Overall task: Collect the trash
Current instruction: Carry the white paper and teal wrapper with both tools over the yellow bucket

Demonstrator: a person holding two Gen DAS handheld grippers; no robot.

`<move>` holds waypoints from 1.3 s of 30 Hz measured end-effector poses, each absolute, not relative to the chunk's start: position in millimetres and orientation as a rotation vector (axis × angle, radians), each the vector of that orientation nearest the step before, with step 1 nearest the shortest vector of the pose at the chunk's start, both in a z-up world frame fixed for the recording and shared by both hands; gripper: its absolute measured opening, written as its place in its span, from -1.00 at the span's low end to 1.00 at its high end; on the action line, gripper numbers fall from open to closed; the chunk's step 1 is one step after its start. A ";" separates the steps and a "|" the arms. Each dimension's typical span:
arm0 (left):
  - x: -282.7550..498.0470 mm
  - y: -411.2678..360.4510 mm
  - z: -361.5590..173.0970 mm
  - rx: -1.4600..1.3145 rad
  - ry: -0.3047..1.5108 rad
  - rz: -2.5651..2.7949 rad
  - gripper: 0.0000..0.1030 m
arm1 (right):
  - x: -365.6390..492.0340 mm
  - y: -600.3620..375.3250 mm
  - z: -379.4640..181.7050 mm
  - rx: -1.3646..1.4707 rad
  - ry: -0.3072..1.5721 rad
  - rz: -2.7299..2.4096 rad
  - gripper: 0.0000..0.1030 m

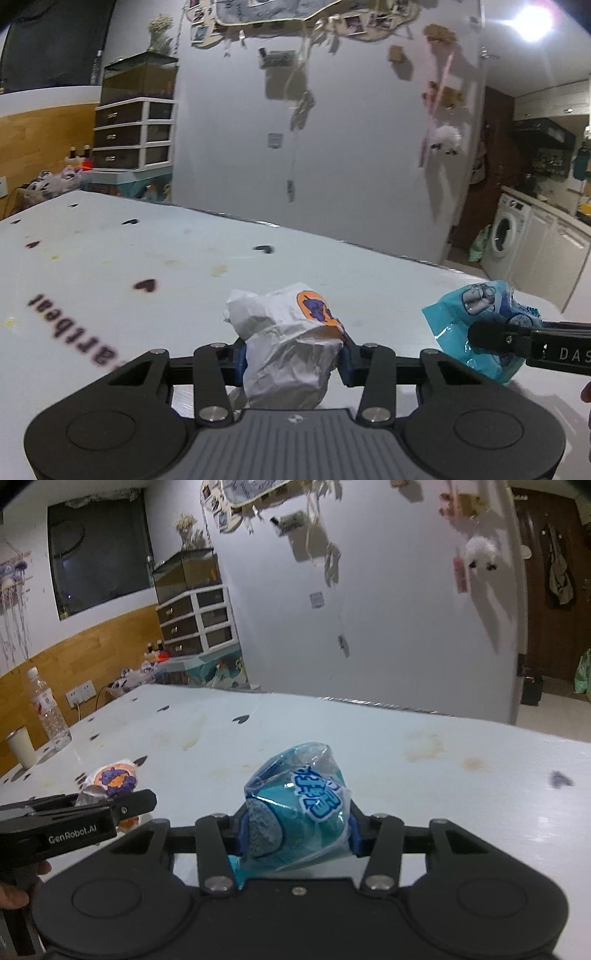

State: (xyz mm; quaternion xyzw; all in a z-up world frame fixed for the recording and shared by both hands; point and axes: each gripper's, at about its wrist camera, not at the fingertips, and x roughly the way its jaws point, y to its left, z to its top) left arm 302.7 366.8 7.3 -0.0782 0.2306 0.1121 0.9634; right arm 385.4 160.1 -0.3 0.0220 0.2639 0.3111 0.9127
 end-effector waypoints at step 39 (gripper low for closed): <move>260.4 -31.2 4.5 -0.083 0.504 -0.253 -0.13 | 246.9 -230.3 13.9 0.036 0.440 0.212 -0.05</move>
